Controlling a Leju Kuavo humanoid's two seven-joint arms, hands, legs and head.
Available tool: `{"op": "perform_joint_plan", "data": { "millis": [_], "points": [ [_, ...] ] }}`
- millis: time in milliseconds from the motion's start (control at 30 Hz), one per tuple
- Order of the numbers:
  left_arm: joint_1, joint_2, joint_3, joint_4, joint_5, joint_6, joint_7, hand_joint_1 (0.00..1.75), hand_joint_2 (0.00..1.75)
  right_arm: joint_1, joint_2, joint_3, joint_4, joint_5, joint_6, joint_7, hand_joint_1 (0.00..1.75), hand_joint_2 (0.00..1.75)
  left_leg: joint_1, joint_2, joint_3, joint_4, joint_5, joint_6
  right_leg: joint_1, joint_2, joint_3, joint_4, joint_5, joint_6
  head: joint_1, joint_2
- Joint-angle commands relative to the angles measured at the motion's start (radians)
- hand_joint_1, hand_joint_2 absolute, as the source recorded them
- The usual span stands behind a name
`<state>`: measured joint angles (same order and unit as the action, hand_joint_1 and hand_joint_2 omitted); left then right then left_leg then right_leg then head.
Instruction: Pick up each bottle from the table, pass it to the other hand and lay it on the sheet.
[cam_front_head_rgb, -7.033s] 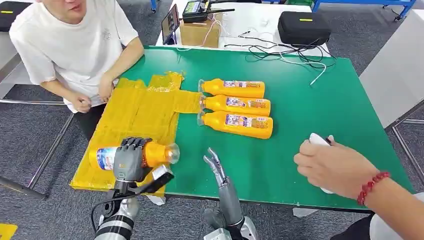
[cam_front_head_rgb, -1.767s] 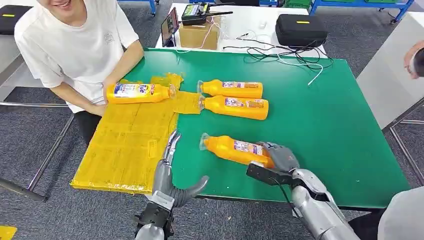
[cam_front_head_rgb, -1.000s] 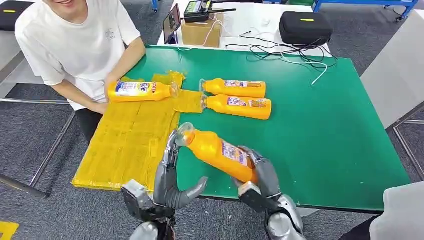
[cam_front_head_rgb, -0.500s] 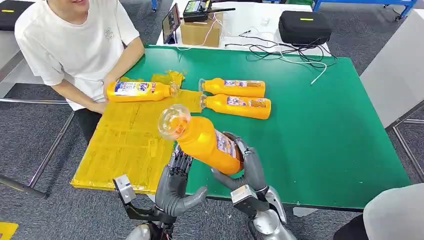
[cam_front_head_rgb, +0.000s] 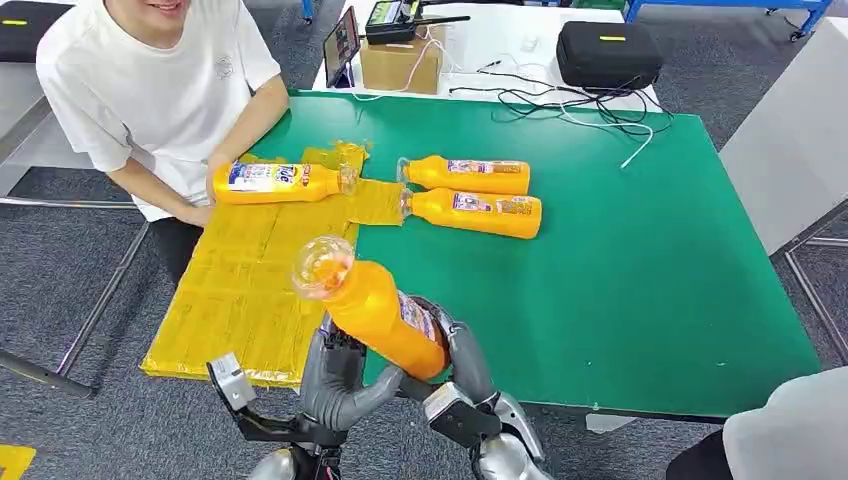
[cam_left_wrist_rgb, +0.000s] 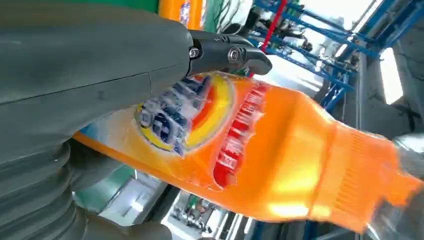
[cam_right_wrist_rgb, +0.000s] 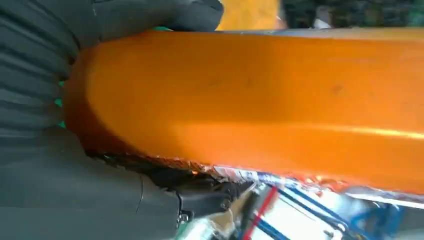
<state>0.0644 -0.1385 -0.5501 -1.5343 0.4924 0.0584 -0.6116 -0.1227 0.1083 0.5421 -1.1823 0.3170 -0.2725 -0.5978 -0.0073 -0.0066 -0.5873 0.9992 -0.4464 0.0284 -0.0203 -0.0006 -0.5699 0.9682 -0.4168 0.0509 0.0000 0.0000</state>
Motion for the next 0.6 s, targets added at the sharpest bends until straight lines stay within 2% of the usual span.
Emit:
{"op": "perform_joint_plan", "data": {
  "millis": [33,167,200,233,267,300,367,400,467,533,600],
  "points": [
    [-0.042,0.019,-0.024,0.028,-0.074,0.040,-0.043,0.00,1.75,-0.072,0.000,0.177,0.222,0.073,0.093,-0.020,1.75,1.75,0.002,0.002,0.004,0.000,-0.001,-0.003,0.002,0.002,0.003,-0.001,0.000,-0.003,0.000,0.000],
    [-0.048,0.018,-0.023,0.052,-0.013,-0.022,0.011,0.00,1.75,-0.075,-0.009,0.215,0.191,0.112,0.053,-0.049,1.75,1.75,0.002,0.001,0.003,-0.001,-0.001,-0.002,0.002,0.000,0.003,-0.002,-0.001,-0.003,0.000,0.000],
    [-0.052,0.019,-0.025,0.067,-0.018,-0.023,0.032,0.16,1.75,-0.068,-0.022,0.223,0.158,0.141,0.013,-0.045,1.75,1.75,0.001,0.001,0.002,-0.001,-0.001,-0.001,0.001,0.000,0.002,-0.001,0.000,-0.002,0.000,0.000],
    [-0.057,0.017,-0.029,0.077,-0.044,-0.007,0.020,0.21,1.75,-0.073,-0.031,0.238,0.143,0.171,-0.017,-0.047,1.75,1.75,0.002,0.000,0.004,-0.001,-0.001,-0.002,0.002,0.000,0.003,-0.001,-0.001,-0.003,0.000,0.000],
    [-0.065,0.017,-0.034,0.097,-0.052,0.002,0.048,0.65,1.75,-0.073,-0.035,0.238,0.128,0.168,-0.019,-0.039,1.75,1.75,0.002,-0.001,0.003,0.000,-0.001,-0.002,0.002,-0.001,0.003,-0.001,-0.001,-0.002,0.000,0.000],
    [-0.076,0.017,-0.039,0.122,-0.063,0.003,0.057,0.70,1.75,-0.074,-0.046,0.245,0.096,0.185,-0.041,-0.034,1.75,1.75,0.002,-0.001,0.004,0.001,-0.002,-0.003,0.003,-0.001,0.004,-0.001,-0.002,-0.003,0.000,0.000],
    [-0.082,0.013,-0.039,0.143,-0.067,0.002,0.055,0.65,1.75,-0.075,-0.052,0.250,0.074,0.189,-0.041,-0.029,1.75,1.75,0.001,0.000,0.002,0.000,0.000,-0.001,0.001,-0.001,0.001,-0.001,0.000,-0.001,0.000,0.000],
    [-0.084,0.010,-0.037,0.160,-0.013,-0.050,0.102,1.41,1.75,-0.079,-0.062,0.259,0.060,0.217,-0.055,-0.011,1.75,1.75,0.002,0.000,0.003,0.000,-0.001,-0.002,0.002,-0.001,0.003,-0.001,-0.001,-0.002,0.000,0.000],
    [-0.085,0.009,-0.025,0.169,-0.011,-0.050,0.103,1.75,1.75,-0.066,-0.057,0.238,0.042,0.163,-0.029,-0.019,1.75,1.75,0.001,-0.001,0.002,0.000,0.000,-0.001,0.001,-0.001,0.001,0.000,-0.001,-0.002,0.000,0.000],
    [-0.078,0.016,-0.024,0.164,0.027,-0.118,0.130,1.75,1.75,-0.065,-0.067,0.234,0.039,0.185,-0.053,-0.012,1.75,1.75,0.000,0.001,0.002,0.000,0.000,-0.002,0.000,0.000,0.001,0.000,0.000,-0.002,0.000,0.000],
    [-0.072,0.019,-0.024,0.162,0.016,-0.120,0.123,1.75,1.75,-0.059,-0.071,0.223,0.036,0.173,-0.049,-0.013,1.75,1.75,0.001,0.001,0.003,0.000,-0.001,-0.002,0.002,0.000,0.003,-0.001,-0.001,-0.003,0.000,0.000]
  ]
}}
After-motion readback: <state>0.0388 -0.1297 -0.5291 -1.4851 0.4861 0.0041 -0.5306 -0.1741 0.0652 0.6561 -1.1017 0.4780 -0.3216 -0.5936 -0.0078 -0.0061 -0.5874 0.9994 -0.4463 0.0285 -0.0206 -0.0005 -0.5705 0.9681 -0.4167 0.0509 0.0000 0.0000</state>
